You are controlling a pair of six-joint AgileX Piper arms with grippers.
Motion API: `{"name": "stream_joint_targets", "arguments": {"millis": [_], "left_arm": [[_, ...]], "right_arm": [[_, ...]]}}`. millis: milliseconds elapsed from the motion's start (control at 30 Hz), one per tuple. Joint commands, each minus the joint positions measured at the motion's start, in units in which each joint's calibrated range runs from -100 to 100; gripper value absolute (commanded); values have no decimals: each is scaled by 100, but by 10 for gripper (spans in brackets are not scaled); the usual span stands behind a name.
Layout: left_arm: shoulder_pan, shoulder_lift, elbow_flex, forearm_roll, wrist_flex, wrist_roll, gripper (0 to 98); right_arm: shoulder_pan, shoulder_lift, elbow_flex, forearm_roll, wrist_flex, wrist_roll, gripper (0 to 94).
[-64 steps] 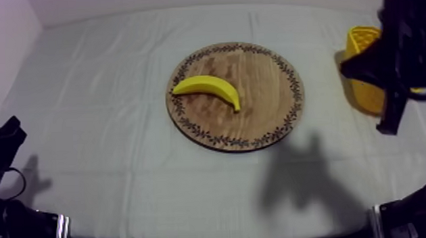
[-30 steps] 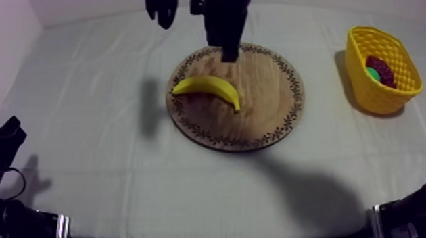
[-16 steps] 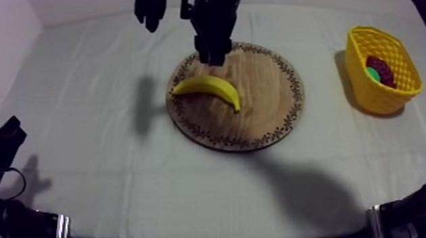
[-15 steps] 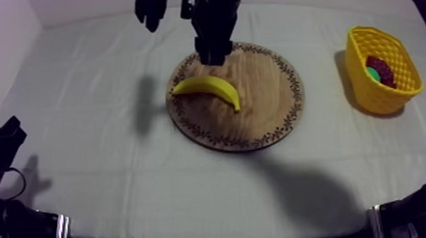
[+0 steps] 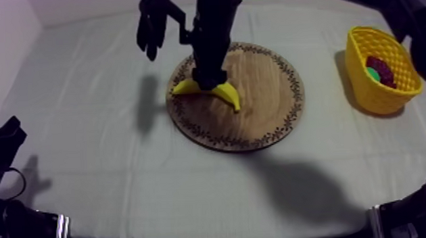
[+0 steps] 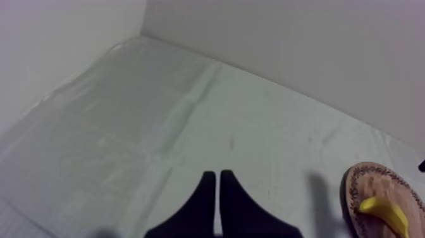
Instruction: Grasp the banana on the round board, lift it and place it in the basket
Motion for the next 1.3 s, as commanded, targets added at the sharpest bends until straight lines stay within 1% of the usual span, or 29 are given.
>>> {"name": "stream_joint_targets", "arguments": {"millis": [0,267,500,567,633,800,900,1033,1267], "left_arm": [[-2,2,-2,-1,-1,0,1],[-2,2,-2,-1,-1,0,1],[-2,2,-2,-1,-1,0,1],[-2,2,-2,-1,-1,0,1],[-2,2,-2,-1,-1,0,1],[-2,2,-2,-1,-1,0,1],[-2,2,-2,-1,-1,0,1],[-2,2,-2,-1,-1,0,1],[-2,2,-2,-1,-1,0,1]], "right_arm": [[7,252,-55,15,-58,-11,697],[73,1173,-614,94,-206,-16,670],[113,1731,-1033,214,-342,-18,593],[121,1824,-1072,233,-367,-13,558],[132,1898,-1118,239,-377,-16,496],[171,1998,-1161,222,-388,-55,275],[185,2008,-1167,210,-390,-79,171],[171,1945,-1116,209,-395,-106,121],[147,1325,-684,175,-429,-114,116]]}}
